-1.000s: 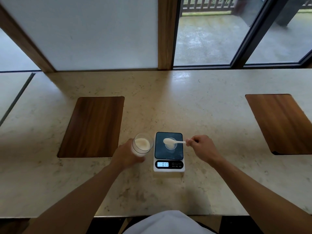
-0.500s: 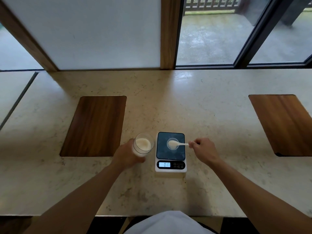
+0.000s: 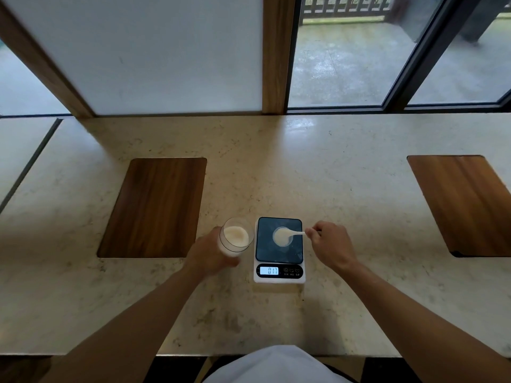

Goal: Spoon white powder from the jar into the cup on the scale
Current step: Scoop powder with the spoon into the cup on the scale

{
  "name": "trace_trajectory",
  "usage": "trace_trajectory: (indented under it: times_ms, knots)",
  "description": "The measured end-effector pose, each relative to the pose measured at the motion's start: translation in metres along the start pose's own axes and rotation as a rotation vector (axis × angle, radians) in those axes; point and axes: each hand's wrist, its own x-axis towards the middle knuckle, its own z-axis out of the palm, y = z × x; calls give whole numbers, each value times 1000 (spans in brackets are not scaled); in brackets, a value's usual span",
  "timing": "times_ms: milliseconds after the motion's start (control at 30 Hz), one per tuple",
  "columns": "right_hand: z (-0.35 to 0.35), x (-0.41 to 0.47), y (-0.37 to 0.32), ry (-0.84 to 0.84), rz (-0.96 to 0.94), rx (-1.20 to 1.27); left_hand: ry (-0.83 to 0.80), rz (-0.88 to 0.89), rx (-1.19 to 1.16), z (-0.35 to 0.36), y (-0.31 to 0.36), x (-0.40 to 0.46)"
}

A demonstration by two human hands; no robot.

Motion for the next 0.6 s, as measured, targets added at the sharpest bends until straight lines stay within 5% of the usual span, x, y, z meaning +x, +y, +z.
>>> trace_trajectory:
  times_ms: [600]
  knots:
    - [-9, -11, 4, 142, -346, -188, 26, 59, -47, 4, 4, 6]
